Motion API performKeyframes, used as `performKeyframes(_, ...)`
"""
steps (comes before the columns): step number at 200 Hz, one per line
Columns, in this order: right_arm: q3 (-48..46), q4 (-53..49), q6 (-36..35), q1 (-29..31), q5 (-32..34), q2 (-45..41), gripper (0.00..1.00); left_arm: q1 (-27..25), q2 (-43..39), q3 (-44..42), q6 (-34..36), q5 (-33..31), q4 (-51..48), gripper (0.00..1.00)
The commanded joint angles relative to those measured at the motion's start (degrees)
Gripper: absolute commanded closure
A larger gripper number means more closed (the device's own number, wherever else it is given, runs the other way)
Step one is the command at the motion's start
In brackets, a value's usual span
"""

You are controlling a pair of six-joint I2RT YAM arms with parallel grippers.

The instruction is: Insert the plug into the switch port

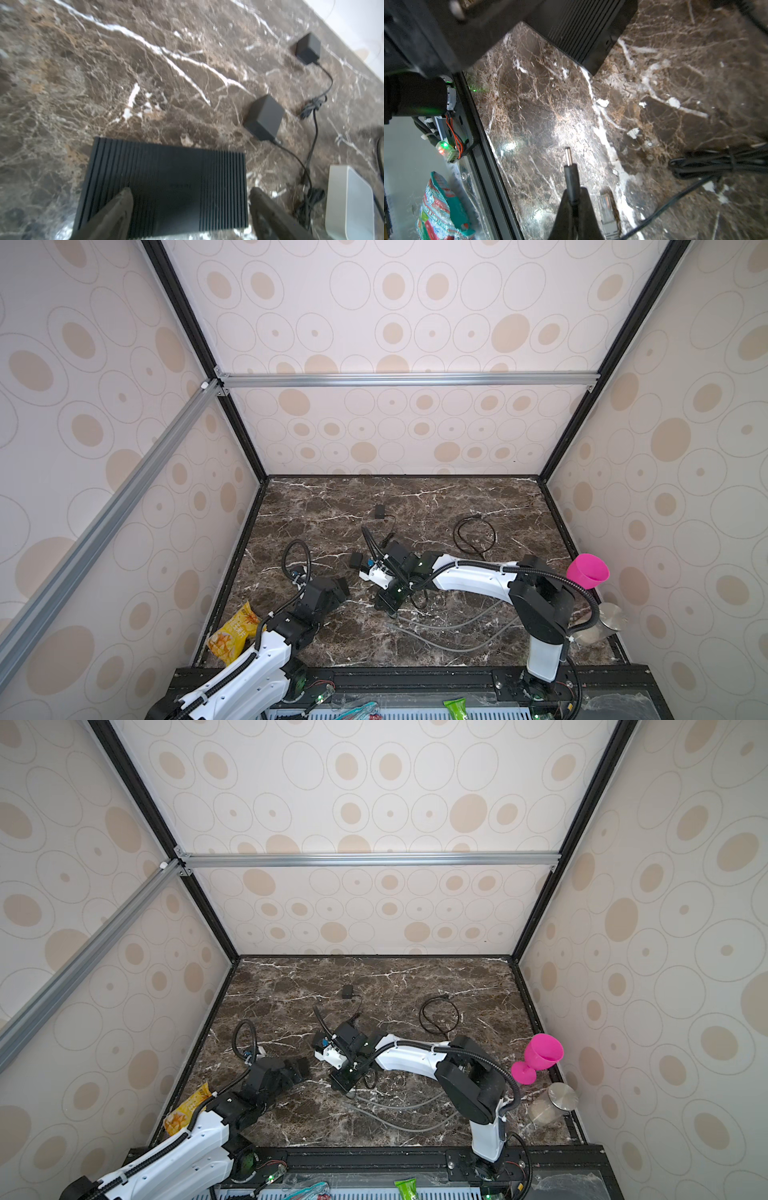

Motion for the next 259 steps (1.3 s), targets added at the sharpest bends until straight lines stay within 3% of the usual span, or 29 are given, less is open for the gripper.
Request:
performKeyframes(1, 2.94, -2.16, -3.22, 0.02, -1.25, 1.95, 1.0, 0.46, 3.08, -1.44, -1.86, 0.19, -1.35, 0.19)
performKeyframes(22, 5.37, -3.63, -4.83, -0.48, -1.04, 3.55, 1.0, 0.49, 2.67, -1.35, -2.76, -0.64, -2.32, 0.18)
performKeyframes(58, 8.41, -2.06, -3.99, -1.4, -2.46, 6.34, 1.0, 0.69, 1.69, 3.62, -6.69, -6.54, -13.57, 0.03)
performKeyframes(91, 14.8, -3.26, -3.18, -3.56, -4.03, 11.61, 1.0, 1.13, 3.08, 5.43, -8.35, -6.78, -17.7, 0.02)
performKeyframes(131, 22.02, -5.91, -2.96, -5.54, -5.66, 17.83, 1.0, 3.91, 4.52, 2.37, -3.76, -4.1, -10.12, 0.02)
performKeyframes(158, 25.48, -6.86, -1.56, -5.59, -7.6, 21.21, 1.0, 8.71, 6.19, 0.09, 0.9, 1.96, -2.18, 0.02)
performKeyframes(212, 22.63, 0.59, 3.84, -4.97, -9.5, 22.84, 1.0, 11.23, 5.82, 0.93, 10.21, 7.06, 4.06, 0.02)
performKeyframes(259, 16.12, 7.05, 7.11, -3.82, -9.13, 20.13, 1.0, 11.22, 5.84, -0.68, 12.62, 13.66, 10.19, 0.03)
